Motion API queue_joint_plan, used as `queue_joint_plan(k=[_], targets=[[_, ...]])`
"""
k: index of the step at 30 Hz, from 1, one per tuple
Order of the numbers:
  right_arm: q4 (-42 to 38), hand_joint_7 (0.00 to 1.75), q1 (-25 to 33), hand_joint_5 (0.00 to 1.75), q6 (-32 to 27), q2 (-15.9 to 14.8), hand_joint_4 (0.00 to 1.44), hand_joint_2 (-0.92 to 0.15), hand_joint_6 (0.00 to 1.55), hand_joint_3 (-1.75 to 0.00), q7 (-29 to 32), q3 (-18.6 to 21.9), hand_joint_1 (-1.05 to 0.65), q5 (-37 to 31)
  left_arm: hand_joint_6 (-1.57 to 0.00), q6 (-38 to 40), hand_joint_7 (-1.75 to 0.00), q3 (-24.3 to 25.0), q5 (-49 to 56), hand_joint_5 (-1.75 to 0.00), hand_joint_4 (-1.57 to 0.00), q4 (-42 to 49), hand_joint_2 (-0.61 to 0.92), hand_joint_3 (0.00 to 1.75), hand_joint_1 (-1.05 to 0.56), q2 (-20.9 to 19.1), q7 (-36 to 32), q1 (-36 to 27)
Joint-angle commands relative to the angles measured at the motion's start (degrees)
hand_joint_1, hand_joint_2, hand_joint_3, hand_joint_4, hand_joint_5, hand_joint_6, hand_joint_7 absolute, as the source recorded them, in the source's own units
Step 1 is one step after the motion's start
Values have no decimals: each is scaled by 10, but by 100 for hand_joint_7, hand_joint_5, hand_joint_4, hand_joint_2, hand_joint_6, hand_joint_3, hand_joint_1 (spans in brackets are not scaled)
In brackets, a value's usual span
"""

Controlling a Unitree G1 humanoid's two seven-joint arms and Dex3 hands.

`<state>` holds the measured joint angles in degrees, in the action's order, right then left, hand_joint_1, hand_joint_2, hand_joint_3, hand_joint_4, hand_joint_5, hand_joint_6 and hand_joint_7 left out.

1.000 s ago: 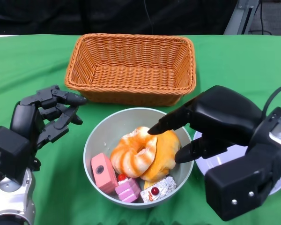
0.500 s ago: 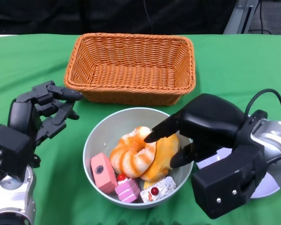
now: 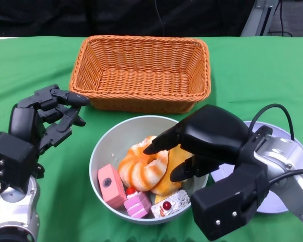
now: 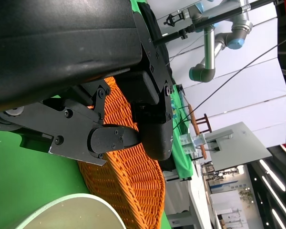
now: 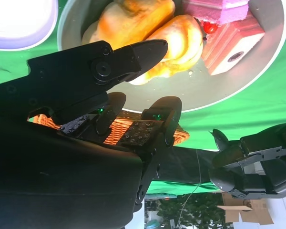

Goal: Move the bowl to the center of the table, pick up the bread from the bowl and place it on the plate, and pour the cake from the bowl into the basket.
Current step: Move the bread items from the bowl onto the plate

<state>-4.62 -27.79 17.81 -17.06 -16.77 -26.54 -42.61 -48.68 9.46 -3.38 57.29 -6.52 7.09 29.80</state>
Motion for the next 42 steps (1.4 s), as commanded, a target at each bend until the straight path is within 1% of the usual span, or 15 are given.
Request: queue_joint_plan(k=[1, 8, 11, 15, 19, 20, 21, 24, 27, 30, 38, 42], targets=[[-13, 0, -17, 1, -4, 2, 81, -92, 76, -3, 8, -7, -66, -10, -97, 1, -81, 4, -1, -129, -85, -4, 89, 40, -15, -5, -8, 9], [-31, 0, -24, 0, -4, 13, 77, -92, 73, -3, 32, -19, -68, -22, -96, 4, -84, 6, -1, -130, -84, -6, 89, 40, -14, -4, -17, 9], [-45, 0, -26, 0, 0, 18, 75, -92, 70, -2, 48, -24, -69, -25, -96, 17, -85, 10, -15, -130, -84, -12, 89, 40, -13, 0, -10, 9], [-48, 0, -31, 0, -1, 20, 66, -92, 64, -6, 49, -29, -74, -33, -95, 24, -87, 10, -15, -130, -85, -18, 88, 39, -14, 0, -14, 8], [-49, 0, -31, 0, -1, 20, 66, -92, 63, -6, 50, -30, -74, -34, -95, 26, -88, 11, -15, -129, -85, -21, 88, 39, -15, 1, -14, 7], [-49, 0, -32, 0, -7, 24, 66, -92, 63, -6, 55, -35, -74, -44, -95, 21, -88, 13, -19, -129, -85, -17, 88, 39, -15, -1, -8, 9], [-51, 0, -33, 0, -11, 27, 57, -92, 57, -7, 59, -39, -79, -53, -93, 16, -87, 14, -20, -128, -84, -13, 89, 39, -14, -4, -6, 10], [-59, 0, -35, 0, -15, 34, 51, -92, 53, -9, 71, -46, -83, -62, -94, 20, -84, 21, -19, -124, -86, -14, 92, 35, -14, -7, -17, 11], [-69, 1, -36, 0, -13, 37, 51, -92, 54, -10, 84, -51, -85, -71, -93, 13, -85, 30, -19, -126, -85, -10, 92, 38, -12, -11, -23, 15], [-80, 0, -38, 0, -18, 41, 50, -92, 53, -11, 91, -59, -87, -83, -92, 8, -91, 35, -17, -132, -83, -6, 92, 37, -12, -15, -25, 16], [-113, 0, -47, 0, -45, 53, 45, -92, 52, -13, 97, -84, -90, -120, -90, 11, -96, 32, -2, -134, -83, -13, 90, 39, -12, -23, -44, 15], [-120, 0, -51, 0, -52, 54, 44, -92, 51, -15, 100, -90, -90, -126, -91, 12, -96, 30, 2, -133, -83, -15, 89, 41, -12, -24, -50, 15]])
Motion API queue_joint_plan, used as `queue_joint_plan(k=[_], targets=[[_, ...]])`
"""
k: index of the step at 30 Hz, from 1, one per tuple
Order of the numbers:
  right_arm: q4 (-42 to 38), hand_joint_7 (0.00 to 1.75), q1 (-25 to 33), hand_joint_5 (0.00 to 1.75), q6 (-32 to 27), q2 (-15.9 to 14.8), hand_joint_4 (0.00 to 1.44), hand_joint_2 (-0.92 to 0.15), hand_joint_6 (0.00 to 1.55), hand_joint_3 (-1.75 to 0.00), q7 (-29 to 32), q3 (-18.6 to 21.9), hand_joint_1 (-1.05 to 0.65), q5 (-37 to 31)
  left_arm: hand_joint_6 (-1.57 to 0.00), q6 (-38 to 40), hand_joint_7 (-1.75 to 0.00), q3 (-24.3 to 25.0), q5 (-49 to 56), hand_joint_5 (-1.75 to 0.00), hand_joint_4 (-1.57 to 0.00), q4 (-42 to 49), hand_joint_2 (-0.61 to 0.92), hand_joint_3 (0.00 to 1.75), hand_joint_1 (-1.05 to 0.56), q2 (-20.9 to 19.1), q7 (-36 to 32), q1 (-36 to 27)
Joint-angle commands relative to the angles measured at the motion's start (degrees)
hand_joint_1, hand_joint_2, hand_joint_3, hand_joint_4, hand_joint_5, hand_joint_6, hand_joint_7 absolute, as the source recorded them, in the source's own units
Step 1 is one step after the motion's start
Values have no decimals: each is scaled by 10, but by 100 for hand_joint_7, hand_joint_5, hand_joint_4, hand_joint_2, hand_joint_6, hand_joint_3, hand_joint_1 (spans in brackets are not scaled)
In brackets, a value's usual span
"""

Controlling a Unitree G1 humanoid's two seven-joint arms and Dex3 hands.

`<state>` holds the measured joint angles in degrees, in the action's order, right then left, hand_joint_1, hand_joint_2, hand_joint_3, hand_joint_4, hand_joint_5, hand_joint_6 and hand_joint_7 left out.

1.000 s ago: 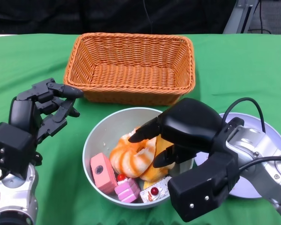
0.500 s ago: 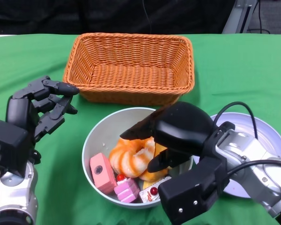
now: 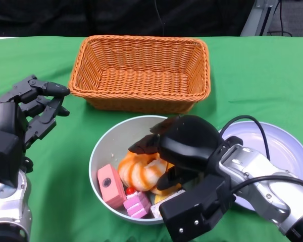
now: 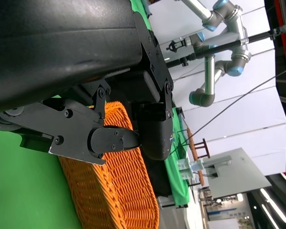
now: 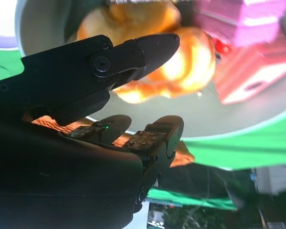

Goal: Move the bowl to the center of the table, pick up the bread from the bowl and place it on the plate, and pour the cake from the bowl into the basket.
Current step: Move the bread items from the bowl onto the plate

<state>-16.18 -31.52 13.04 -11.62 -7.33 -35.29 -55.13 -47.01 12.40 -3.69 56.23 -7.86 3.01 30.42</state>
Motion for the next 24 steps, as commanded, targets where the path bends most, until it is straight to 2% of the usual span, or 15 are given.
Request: queue_joint_plan(k=[1, 6, 13, 16, 24], targets=[[-5, 0, -14, 0, -4, 0, 44, -92, 51, -15, 6, -3, -90, 0, -91, -4, -97, 0, 5, -133, -83, -4, 88, 42, -12, -11, -10, 8], [-75, 0, -38, 0, -25, 24, 41, -92, 50, -15, 6, -25, -91, -12, -93, -3, -93, -4, 14, -133, -86, -16, 87, 44, -11, -14, -19, 4], [-130, 0, -54, 0, -32, 39, 36, -92, 46, -16, 62, -45, -95, -25, -95, -13, -93, -8, 26, -133, -87, -23, 86, 47, -13, -13, -28, 0], [-145, 0, -54, 1, -38, 48, 37, -92, 45, -16, 94, -49, -96, -28, -94, -13, -93, -9, 25, -133, -87, -25, 85, 48, -13, -12, -28, -1], [-163, 0, -56, 0, -49, 57, 33, -92, 41, -16, 117, -60, -96, -30, -94, -9, -94, -11, 24, -133, -87, -33, 84, 50, -13, -9, -29, -3]])
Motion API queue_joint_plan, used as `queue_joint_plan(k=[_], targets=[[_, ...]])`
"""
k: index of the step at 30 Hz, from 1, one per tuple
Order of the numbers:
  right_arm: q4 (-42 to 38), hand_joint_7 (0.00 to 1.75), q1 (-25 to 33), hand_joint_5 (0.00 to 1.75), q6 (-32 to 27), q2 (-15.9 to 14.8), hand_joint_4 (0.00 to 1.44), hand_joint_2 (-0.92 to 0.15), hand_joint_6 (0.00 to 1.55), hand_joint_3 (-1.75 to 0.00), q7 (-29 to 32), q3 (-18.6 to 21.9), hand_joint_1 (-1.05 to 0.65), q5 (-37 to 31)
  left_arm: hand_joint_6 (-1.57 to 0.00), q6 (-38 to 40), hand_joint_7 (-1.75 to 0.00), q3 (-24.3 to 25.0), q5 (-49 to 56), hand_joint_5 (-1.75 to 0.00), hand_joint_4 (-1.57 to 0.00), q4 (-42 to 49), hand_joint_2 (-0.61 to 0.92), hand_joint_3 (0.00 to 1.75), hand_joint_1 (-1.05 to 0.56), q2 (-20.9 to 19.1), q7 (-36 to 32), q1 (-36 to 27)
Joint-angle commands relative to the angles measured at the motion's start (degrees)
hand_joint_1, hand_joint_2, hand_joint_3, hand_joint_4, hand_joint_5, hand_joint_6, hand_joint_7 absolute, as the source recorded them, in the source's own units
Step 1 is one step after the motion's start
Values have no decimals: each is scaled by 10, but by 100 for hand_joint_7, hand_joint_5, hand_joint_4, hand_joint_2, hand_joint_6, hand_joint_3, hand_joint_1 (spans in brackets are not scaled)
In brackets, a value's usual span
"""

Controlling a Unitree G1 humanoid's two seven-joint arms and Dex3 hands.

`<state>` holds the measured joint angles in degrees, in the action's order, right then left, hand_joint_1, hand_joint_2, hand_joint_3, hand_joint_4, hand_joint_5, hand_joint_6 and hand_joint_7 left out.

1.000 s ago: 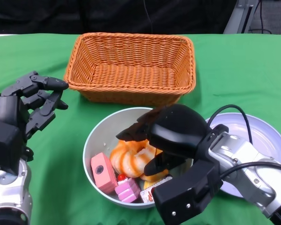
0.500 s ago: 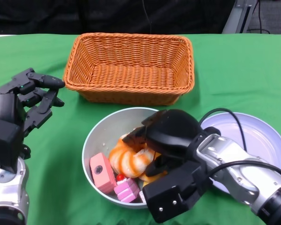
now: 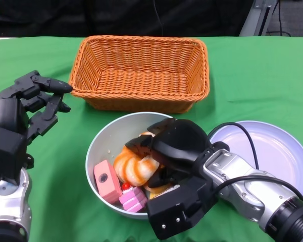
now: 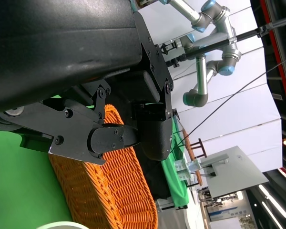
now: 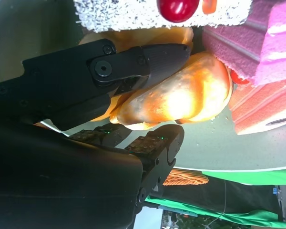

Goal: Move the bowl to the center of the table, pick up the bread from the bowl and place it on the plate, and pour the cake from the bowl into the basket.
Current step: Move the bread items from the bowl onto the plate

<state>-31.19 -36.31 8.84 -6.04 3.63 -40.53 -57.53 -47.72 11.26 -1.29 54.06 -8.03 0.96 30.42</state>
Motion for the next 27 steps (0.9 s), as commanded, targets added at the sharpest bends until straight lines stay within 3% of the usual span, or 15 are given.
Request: queue_joint_plan(k=[1, 4, 6, 7, 9, 13, 16, 19, 20, 21, 27], targets=[[-15, 1, -9, 1, -8, 1, 34, -92, 42, -16, 9, -10, -95, -7, -94, -4, -94, 0, 5, -134, -87, -12, 84, 51, -13, -8, -13, -4], [-19, 2, -10, 3, -6, 0, 39, -92, 46, -15, 18, -14, -92, -4, -93, -5, -98, 0, 7, -135, -88, -12, 83, 55, -13, -9, -15, -4], [-24, 4, -9, 7, 17, -3, 51, -92, 54, -10, 33, -11, -81, 10, -92, -4, -99, 1, 2, -135, -87, -13, 82, 56, -13, -7, -10, -3], [-31, 5, -9, 9, 38, -5, 69, -92, 66, -6, 45, -7, -63, 22, -92, -3, -100, 1, 3, -135, -88, -13, 82, 57, -12, -7, -11, -4], [-45, 6, -11, 11, 71, -6, 86, -92, 79, -8, 66, -1, -44, 40, -92, -3, -100, 1, 5, -136, -88, -14, 81, 58, -12, -8, -13, -4], [-76, 8, -16, 15, 121, 2, 116, -91, 108, -3, 116, 10, -32, 64, -92, 0, -101, 1, 7, -135, -87, -11, 80, 59, -12, -9, -16, -3], [-90, 7, -18, 22, 143, 8, 130, -86, 117, 0, 130, 15, -29, 77, -91, 1, -102, 0, 7, -134, -87, -10, 80, 59, -13, -8, -15, -2], [-99, 3, -22, 41, 157, 8, 125, -83, 123, 0, 135, 16, -23, 86, -91, -3, -102, 0, 8, -134, -87, -6, 79, 59, -14, -8, -15, -1], [-103, 2, -23, 62, 160, 8, 116, -83, 125, 0, 138, 16, -21, 87, -90, -5, -102, 0, 8, -135, -87, -5, 79, 59, -13, -8, -14, -1], [-106, 1, -24, 72, 164, 7, 112, -83, 125, 0, 142, 15, -20, 87, -90, -6, -102, 0, 7, -135, -87, -5, 79, 60, -13, -7, -13, 0], [-128, 0, -32, 94, 176, 10, 100, -86, 125, 0, 173, 16, -20, 84, -90, -3, -103, -1, 9, -135, -86, -5, 78, 62, -13, -7, -15, -1]])
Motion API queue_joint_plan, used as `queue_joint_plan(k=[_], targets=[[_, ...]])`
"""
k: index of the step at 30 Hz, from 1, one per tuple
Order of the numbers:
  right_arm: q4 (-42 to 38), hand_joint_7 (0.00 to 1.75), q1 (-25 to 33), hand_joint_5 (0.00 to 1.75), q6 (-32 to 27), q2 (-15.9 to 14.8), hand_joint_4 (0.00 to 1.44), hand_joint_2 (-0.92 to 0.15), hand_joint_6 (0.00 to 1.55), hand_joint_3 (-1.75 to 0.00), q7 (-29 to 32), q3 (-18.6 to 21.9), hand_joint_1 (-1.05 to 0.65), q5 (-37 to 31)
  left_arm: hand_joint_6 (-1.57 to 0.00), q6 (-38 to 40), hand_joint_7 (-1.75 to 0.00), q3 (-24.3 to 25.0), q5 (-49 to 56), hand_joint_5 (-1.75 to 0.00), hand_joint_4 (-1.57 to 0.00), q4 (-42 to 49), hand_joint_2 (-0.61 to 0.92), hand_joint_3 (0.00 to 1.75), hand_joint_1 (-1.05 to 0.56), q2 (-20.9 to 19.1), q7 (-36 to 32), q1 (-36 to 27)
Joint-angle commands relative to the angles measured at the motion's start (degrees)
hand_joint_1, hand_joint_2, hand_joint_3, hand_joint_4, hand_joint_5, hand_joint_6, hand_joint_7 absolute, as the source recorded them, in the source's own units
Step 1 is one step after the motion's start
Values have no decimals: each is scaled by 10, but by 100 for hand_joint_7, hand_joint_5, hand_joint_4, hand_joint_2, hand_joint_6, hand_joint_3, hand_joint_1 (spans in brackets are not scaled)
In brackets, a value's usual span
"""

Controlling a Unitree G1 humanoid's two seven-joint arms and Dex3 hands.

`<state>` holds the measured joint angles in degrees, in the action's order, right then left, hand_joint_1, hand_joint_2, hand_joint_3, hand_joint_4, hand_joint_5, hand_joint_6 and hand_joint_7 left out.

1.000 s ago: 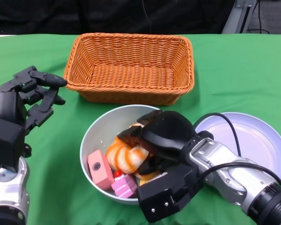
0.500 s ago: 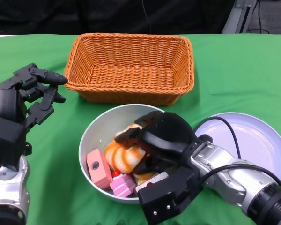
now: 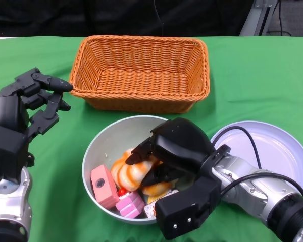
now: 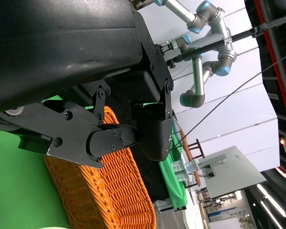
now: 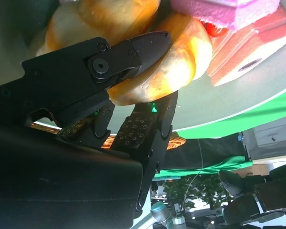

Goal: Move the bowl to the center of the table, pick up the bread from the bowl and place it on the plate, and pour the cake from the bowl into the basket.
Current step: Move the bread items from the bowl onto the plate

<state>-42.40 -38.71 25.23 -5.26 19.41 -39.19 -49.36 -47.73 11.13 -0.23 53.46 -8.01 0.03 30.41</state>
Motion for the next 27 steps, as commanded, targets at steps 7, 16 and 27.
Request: queue_joint_plan(k=[7, 16, 27], targets=[[-42, 1, -20, 134, 54, 8, 81, -91, 126, 0, 74, 15, -17, 15, -90, -4, -101, 2, -7, -134, -85, 4, 78, 62, -12, -8, -1, -2], [-62, 1, -34, 136, 95, 4, 80, -92, 124, -2, 120, 34, -15, 23, -91, -2, -97, 4, -10, -132, -85, 8, 80, 58, -13, -9, 4, -2], [-36, 1, -26, 116, 96, -5, 91, -88, 125, 0, 110, 71, -14, 47, -92, -5, -92, 3, -8, -132, -85, 18, 86, 45, -15, -16, 7, 1]])
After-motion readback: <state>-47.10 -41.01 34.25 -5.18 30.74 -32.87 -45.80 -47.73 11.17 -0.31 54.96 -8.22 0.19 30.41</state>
